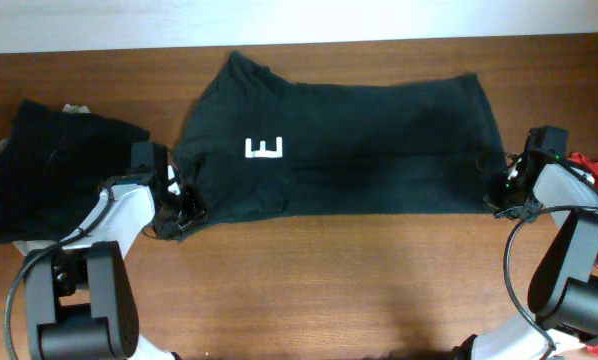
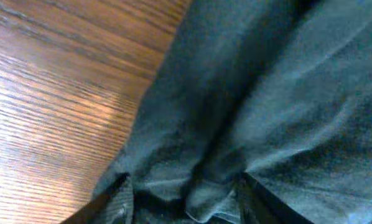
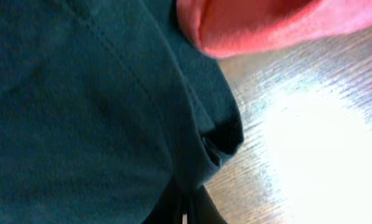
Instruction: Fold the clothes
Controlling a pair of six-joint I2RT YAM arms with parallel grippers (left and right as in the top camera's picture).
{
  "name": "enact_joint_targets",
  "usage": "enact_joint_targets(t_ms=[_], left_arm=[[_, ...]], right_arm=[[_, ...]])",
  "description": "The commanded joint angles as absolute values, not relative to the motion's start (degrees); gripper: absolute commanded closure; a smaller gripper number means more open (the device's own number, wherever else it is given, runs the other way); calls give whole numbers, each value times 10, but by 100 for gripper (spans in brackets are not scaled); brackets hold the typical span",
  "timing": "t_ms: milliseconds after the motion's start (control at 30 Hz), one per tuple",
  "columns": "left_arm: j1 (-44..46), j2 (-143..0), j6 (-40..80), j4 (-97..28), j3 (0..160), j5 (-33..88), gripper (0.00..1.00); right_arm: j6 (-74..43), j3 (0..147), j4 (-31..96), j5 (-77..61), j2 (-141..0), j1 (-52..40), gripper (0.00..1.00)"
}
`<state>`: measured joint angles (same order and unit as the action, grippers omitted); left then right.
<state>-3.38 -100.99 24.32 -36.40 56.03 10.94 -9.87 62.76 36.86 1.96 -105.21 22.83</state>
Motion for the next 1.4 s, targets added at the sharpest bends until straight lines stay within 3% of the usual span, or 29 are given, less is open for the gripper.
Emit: enact_joint_targets(t_ms=[0,233,367,500,533,567,600,633,733,800,1133,1367], left_arm=[[-32,-1044,241,-414,543,83,55],[-32,-1044,241,-578,543,30,56],[-32,-1042,235,-614,527,29,61],[-31,-985,215,-618,553,32,60],[-31,-967,209,-618,566,35,57],[-31,-933,209,-612,593,36,51],[-31,-906,209,-599,617,36,20],[-31,-882,209,-571,640,54,3],[-31,-862,183,-444,658,178,1],[-30,-875,184,-379,661,189,1],[6,-1238,18,-326,1007,187,1],[43,-1371,18,-182,1025,126,1]], right_arm=[[-128,623,394,94,-1055,230,96],[-171,623,511,163,-1055,230,96],[-218,623,571,187,-1054,230,96],[-219,671,595,148,-1014,230,95],[-219,699,605,146,-996,229,89],[-216,728,610,132,-979,229,53],[-202,767,620,101,-963,229,23],[-159,802,633,67,-954,229,20],[-123,855,660,30,-950,229,8],[-122,858,661,1,-950,229,1],[-92,858,676,-56,-950,229,1],[-92,858,682,-56,-950,229,1]])
